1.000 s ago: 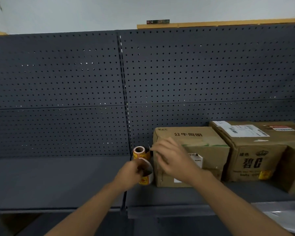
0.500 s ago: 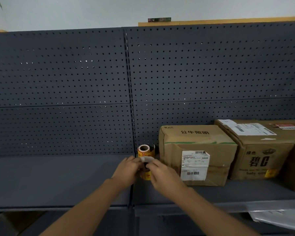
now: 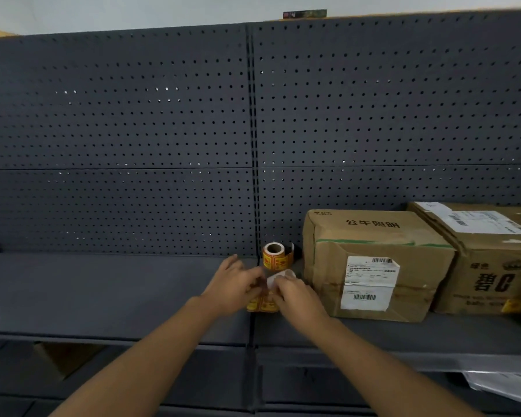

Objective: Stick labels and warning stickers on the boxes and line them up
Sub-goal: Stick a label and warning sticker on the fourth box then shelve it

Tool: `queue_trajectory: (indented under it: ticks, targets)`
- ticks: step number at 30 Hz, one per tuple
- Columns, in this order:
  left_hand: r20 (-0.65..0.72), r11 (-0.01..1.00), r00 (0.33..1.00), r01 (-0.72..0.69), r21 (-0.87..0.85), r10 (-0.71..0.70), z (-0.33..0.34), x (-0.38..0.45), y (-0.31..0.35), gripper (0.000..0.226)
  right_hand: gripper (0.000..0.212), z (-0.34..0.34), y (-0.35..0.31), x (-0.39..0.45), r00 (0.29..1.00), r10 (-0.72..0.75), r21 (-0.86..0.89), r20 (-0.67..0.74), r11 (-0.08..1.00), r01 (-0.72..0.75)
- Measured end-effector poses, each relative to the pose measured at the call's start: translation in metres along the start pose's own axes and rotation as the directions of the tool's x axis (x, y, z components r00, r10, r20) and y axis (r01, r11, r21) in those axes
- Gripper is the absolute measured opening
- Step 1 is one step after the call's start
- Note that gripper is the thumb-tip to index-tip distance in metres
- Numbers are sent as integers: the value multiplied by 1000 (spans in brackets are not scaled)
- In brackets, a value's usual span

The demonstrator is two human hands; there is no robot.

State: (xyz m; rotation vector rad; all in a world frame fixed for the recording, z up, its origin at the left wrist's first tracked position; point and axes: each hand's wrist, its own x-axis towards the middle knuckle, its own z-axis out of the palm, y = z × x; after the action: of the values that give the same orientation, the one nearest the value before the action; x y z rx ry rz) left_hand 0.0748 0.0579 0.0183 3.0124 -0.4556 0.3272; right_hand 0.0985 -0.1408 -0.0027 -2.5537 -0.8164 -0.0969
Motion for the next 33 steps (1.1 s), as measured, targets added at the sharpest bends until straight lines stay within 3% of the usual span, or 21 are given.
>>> queue_trajectory:
  ticks: [8, 14, 20, 23, 28, 33]
  targets:
    - [94, 994, 995, 32, 102, -41, -4, -5, 0, 22, 8, -14, 13, -8, 999, 42, -75, -13, 996, -43]
    - [83, 990, 994, 66, 127, -77, -5, -6, 12, 33, 10, -19, 15, -13, 996, 89, -45, -10, 995, -89]
    - [86, 989, 988, 133, -70, -126, 1, -11, 11, 42, 13, -18, 9, -15, 994, 110, -30, 19, 994, -109]
    - [54, 966, 988, 152, -211, -144, 7, -13, 10, 35, 15, -18, 9, -17, 987, 129, 94, 96, 986, -138]
    - [44, 954, 992, 123, -272, -116, 16, -16, 12, 19, 13, -13, 10, -18, 972, 144, 281, 186, 940, -193]
    - [-5, 935, 999, 35, -353, -40, 15, -13, 14, 13, 13, -9, 14, -15, 968, 160, 350, 195, 910, -221]
